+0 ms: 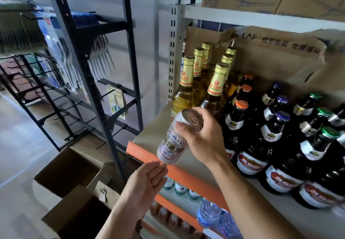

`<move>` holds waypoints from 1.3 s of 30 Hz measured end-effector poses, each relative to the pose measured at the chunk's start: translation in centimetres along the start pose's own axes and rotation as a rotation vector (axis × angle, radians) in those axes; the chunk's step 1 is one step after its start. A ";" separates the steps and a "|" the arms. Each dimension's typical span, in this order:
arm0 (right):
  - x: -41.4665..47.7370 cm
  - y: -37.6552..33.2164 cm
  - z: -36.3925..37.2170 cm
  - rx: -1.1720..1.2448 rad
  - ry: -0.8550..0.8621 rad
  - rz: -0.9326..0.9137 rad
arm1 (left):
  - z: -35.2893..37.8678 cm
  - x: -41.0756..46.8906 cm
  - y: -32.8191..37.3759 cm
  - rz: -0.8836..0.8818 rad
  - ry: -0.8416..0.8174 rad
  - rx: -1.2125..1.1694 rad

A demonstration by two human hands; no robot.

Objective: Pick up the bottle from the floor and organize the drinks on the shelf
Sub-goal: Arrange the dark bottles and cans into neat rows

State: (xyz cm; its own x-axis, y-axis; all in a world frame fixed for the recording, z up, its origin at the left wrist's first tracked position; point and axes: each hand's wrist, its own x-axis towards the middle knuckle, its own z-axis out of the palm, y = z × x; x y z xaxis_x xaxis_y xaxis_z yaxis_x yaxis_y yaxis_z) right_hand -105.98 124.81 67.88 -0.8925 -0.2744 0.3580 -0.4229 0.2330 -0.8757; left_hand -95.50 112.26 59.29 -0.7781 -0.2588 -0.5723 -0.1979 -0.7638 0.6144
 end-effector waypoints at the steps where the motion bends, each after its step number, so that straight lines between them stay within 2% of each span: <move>1: -0.2 -0.3 -0.9 0.048 0.004 0.004 | 0.5 -0.4 0.0 0.007 -0.020 -0.004; 5: -1.2 -0.3 -4.7 0.155 0.070 0.019 | 2.9 -1.8 -0.3 0.023 -0.106 0.075; 10: -2.8 0.7 -10.0 0.252 0.323 0.056 | 6.0 -2.6 -2.6 0.010 -0.216 0.164; 14: -4.7 1.4 -13.9 0.327 0.420 0.061 | 8.4 -2.7 -5.1 -0.051 -0.272 0.246; 29: -13.3 4.5 -26.2 0.299 0.760 0.121 | 16.7 -3.9 -15.8 -0.259 -0.484 0.503; 39: -16.1 6.2 -34.7 0.216 0.853 0.255 | 22.5 -5.3 -23.4 -0.413 -0.550 0.616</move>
State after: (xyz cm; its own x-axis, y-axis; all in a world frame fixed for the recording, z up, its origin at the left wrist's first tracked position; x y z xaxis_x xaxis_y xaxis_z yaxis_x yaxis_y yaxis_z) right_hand -99.73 163.03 67.90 -0.8046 0.5631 0.1886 -0.2356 -0.0112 -0.9718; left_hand -100.11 144.82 60.17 -0.7177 0.4017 -0.5688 -0.6823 -0.2426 0.6896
